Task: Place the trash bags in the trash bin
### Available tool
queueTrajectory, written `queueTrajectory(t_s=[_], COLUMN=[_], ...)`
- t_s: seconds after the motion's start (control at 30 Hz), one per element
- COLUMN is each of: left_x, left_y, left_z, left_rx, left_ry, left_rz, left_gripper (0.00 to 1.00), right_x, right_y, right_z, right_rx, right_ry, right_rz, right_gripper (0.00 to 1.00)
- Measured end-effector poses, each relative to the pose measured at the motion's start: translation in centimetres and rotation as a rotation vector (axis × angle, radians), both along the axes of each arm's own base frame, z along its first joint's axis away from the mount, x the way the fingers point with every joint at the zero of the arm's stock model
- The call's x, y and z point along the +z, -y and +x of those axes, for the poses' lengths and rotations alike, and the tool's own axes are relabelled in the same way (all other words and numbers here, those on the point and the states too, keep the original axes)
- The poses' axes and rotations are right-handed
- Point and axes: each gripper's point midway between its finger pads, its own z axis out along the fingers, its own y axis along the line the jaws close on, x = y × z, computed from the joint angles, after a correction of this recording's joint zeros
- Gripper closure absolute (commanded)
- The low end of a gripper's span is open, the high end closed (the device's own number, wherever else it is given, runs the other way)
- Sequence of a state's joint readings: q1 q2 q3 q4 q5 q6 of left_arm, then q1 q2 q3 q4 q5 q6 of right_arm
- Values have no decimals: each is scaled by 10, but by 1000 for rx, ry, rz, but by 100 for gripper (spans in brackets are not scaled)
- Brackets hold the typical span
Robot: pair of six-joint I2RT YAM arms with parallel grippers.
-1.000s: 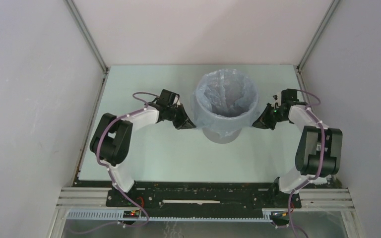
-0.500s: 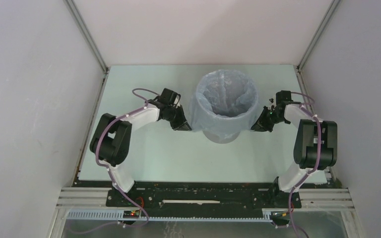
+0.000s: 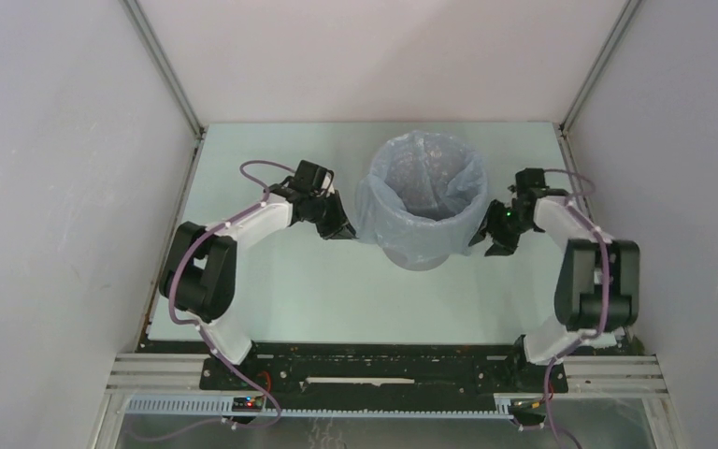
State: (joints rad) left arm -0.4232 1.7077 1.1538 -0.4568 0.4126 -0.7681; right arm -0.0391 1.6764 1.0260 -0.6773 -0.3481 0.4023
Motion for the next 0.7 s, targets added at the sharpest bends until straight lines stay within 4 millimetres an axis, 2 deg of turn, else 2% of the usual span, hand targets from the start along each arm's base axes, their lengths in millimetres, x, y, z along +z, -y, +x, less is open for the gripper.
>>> queueTrajectory(t_s=[0.1, 0.13, 0.17, 0.23, 0.33, 0.4, 0.43, 0.5, 0.53, 0.6, 0.67, 0.7], left_x=[1, 1, 1, 2, 5, 7, 8, 10, 11, 12, 12, 12], left_y=[1, 1, 1, 2, 3, 4, 4, 4, 4, 5, 5, 5], left_z=[-1, -2, -2, -2, -3, -4, -4, -4, -4, -4, -4, -3], left_rx=[-4, -8, -8, -11, -16, -20, -21, -21, -22, -23, -23, -23], left_ry=[-1, -4, -4, -4, 1, 3, 5, 11, 13, 17, 19, 21], left_rz=[-4, -10, -10, -15, -25, -32, -35, -39, -41, -44, -45, -46], left_gripper=[97, 97, 97, 98, 97, 98, 97, 97, 97, 97, 97, 97], right_x=[45, 98, 100, 130, 189, 239, 262, 298, 315, 328, 323, 314], right_y=[20, 42, 43, 56, 57, 43, 30, -3, -25, -58, -86, -99], right_z=[0, 5, 5, 2, 9, 18, 22, 25, 27, 32, 38, 44], right_rx=[-54, -120, -122, -150, -142, -95, -56, 42, 108, 199, 279, 318], right_ry=[98, 231, 236, 282, 409, 537, 602, 697, 745, 786, 776, 756], right_rz=[-43, -85, -87, -134, -176, -200, -201, -191, -182, -174, -180, -190], right_gripper=[30, 25, 24, 23, 19, 18, 17, 17, 17, 18, 19, 20])
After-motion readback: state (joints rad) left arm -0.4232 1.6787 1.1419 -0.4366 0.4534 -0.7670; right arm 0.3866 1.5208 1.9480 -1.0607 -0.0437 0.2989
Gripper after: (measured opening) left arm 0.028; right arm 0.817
